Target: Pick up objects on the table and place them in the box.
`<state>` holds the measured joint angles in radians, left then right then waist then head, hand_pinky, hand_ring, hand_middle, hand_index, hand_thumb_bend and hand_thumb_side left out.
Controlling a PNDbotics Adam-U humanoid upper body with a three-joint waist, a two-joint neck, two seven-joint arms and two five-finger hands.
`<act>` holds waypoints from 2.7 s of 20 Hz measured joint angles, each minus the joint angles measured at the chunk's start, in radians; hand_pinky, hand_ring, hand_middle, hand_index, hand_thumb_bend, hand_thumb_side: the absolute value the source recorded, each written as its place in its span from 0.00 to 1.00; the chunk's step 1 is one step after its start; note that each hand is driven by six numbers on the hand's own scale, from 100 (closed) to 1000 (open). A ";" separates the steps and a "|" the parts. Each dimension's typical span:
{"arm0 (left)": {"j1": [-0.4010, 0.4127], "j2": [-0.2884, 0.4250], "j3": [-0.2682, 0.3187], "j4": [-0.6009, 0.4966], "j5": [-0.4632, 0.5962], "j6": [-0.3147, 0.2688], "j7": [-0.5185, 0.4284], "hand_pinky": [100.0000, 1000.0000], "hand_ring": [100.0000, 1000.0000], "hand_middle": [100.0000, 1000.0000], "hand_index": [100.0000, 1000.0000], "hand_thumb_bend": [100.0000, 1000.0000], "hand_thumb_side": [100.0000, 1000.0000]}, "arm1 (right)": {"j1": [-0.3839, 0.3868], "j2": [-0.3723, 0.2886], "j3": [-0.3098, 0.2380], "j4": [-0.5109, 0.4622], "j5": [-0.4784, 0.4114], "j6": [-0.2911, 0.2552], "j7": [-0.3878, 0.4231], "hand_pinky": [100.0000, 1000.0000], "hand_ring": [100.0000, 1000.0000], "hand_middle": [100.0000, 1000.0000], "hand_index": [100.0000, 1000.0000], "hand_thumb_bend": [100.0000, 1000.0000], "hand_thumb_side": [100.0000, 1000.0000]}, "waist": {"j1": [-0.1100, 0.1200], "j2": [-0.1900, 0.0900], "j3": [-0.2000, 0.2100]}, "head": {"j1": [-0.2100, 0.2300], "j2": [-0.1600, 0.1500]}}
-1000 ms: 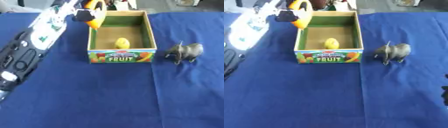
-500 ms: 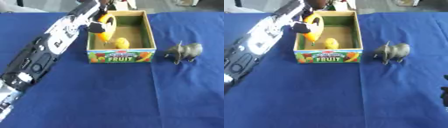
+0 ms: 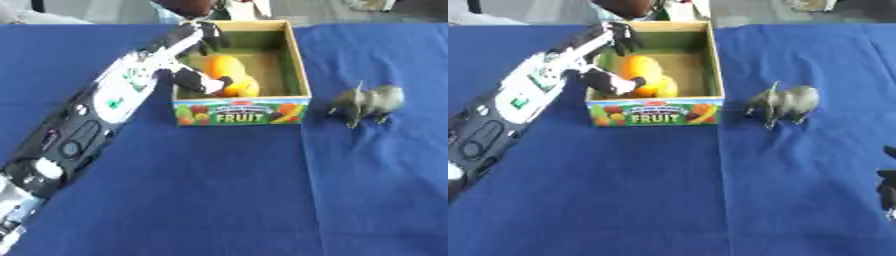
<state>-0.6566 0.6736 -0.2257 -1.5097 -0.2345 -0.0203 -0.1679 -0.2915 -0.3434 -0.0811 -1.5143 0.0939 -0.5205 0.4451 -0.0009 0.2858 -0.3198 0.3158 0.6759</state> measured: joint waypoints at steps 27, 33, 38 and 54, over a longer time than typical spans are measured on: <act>0.520 -0.126 0.279 -0.470 0.245 0.075 0.286 0.60 0.67 0.59 0.73 0.26 0.09 | -0.313 -0.407 0.104 0.381 0.072 -0.326 -0.135 0.81 1.00 0.67 0.70 0.00 0.07 | -0.019 -0.015 0.132 | -0.087 0.000; 0.544 -0.155 0.279 -0.470 0.234 0.071 0.282 0.60 0.66 0.58 0.73 0.26 0.10 | -0.369 -0.375 0.123 0.452 0.165 -0.309 -0.118 0.87 1.00 0.76 0.80 0.00 0.08 | -0.012 -0.015 0.139 | -0.104 0.001; 0.551 -0.169 0.279 -0.470 0.231 0.070 0.278 0.60 0.66 0.58 0.73 0.27 0.11 | -0.398 -0.341 0.131 0.506 0.233 -0.300 -0.109 0.88 1.00 0.78 0.82 0.00 0.05 | -0.006 -0.015 0.144 | -0.113 0.001; 0.551 -0.191 0.278 -0.470 0.228 0.075 0.258 0.60 0.66 0.57 0.73 0.26 0.12 | -0.466 -0.260 0.131 0.630 0.414 -0.333 -0.142 0.88 1.00 0.78 0.83 0.00 0.08 | 0.010 -0.014 0.160 | -0.136 0.001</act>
<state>-0.1051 0.4830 0.0521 -1.9801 -0.0062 0.0550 0.0898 -0.7574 -0.6036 0.0502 -0.8843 0.5074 -0.8533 0.3029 0.0096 0.2717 -0.1602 0.1796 0.6770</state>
